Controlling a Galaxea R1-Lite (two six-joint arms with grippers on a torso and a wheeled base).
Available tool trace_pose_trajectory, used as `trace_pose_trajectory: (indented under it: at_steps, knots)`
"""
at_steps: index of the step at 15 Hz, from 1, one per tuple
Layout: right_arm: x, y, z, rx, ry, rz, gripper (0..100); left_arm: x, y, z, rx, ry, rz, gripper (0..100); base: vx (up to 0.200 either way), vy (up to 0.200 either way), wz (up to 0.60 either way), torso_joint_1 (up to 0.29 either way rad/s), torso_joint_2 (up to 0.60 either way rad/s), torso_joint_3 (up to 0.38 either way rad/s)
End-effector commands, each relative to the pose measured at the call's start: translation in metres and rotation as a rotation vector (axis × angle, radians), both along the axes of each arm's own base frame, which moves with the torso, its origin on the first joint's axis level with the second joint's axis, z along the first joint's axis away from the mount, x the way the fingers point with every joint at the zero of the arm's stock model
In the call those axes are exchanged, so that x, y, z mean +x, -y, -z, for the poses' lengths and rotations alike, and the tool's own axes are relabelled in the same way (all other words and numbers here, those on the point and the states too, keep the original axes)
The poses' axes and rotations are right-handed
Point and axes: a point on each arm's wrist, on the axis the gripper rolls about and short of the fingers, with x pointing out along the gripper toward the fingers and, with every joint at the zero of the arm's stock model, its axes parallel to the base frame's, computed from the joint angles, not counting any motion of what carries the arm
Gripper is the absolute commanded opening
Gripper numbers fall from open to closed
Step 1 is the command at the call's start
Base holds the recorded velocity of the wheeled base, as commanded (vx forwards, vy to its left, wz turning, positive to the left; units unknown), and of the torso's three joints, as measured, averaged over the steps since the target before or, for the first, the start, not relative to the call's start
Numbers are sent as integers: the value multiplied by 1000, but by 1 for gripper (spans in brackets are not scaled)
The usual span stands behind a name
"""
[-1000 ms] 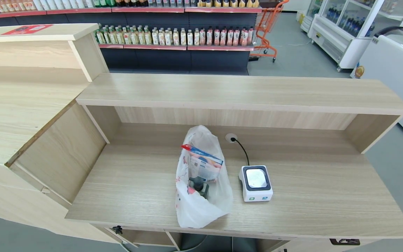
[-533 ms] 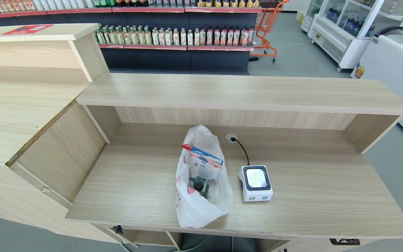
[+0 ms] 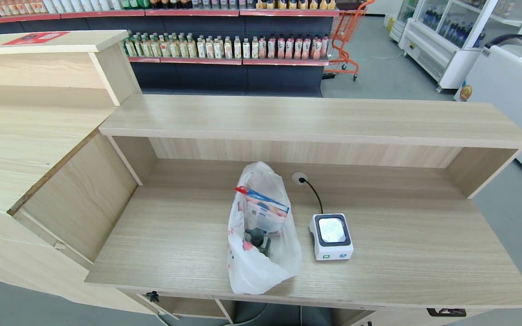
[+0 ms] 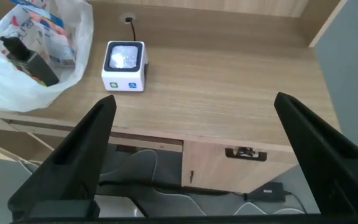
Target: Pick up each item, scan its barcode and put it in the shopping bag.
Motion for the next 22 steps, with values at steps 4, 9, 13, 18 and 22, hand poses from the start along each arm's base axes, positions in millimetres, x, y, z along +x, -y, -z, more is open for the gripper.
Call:
trace_pose_trajectory:
  at_steps: [4,9,13,18,22]
  knots:
    - [0,0,0,14,-4,1,100,0,0,0,24,-1,1,100,0,-150,0,4,3,2]
    - [0,0,0,10,-4,1,100,0,0,0,24,-1,1,100,0,-200,0,7,0,2]
    - [0,0,0,11,-4,1,100,1,0,0,18,-9,1,100,100,-50,0,1,4,2]
    - [0,0,0,11,-6,1,100,0,0,0,15,-1,-1,100,160,0,0,3,-1,-1]
    - [0,0,0,5,-9,-1,0,0,0,0,13,-1,-1,100,0,0,0,0,0,0]
